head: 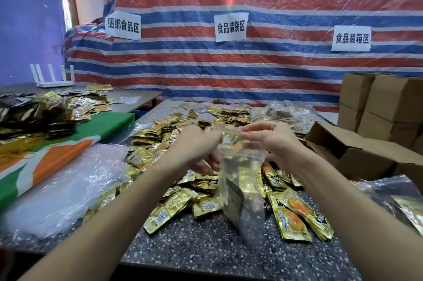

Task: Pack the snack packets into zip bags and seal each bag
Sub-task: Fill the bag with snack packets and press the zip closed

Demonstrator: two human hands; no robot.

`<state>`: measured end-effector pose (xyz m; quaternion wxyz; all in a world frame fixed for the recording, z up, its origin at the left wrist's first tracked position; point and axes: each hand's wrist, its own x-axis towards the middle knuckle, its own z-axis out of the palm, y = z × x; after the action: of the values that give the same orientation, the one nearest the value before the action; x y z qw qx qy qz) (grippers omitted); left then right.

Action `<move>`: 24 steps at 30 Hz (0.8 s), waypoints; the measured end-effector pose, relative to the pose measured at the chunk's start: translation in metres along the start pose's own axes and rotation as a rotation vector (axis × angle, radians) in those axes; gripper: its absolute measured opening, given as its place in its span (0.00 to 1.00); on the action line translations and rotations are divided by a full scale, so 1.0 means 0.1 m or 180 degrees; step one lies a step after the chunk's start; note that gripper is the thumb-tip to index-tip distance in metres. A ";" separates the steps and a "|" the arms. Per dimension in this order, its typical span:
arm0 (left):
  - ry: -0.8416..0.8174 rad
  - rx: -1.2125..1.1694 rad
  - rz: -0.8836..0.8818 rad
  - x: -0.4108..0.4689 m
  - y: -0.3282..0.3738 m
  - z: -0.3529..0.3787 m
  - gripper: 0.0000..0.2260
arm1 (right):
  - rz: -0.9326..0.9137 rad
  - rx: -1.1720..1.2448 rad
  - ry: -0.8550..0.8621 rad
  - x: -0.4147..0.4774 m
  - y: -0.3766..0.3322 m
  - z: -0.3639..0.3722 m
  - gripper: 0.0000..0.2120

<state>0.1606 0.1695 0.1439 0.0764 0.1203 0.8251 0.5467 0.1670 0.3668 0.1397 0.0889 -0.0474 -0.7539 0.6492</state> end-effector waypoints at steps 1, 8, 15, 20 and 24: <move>0.0050 0.0185 -0.0007 0.01 0.00 0.01 0.24 | 0.0077 0.0210 -0.0032 0.00 0.02 -0.01 0.11; 0.0023 0.1107 0.0829 0.27 0.04 -0.06 0.17 | -0.0063 0.0335 -0.0500 0.04 0.11 -0.06 0.07; -0.0511 0.1528 0.0670 0.38 0.19 0.01 0.05 | -0.0314 0.0601 -0.0753 0.15 0.16 -0.13 0.09; -0.0280 0.1206 0.0483 0.34 0.17 0.08 0.10 | 0.0030 0.0972 0.0447 0.38 0.55 -0.28 0.16; -0.0337 0.1199 0.0511 0.31 0.11 0.00 0.07 | 0.0783 -0.1307 0.1291 0.53 1.23 -0.22 0.08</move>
<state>0.1324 0.1823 0.1537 0.0520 0.2265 0.8953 0.3801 0.1137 0.4166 0.0257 0.1469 -0.2837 -0.8247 0.4666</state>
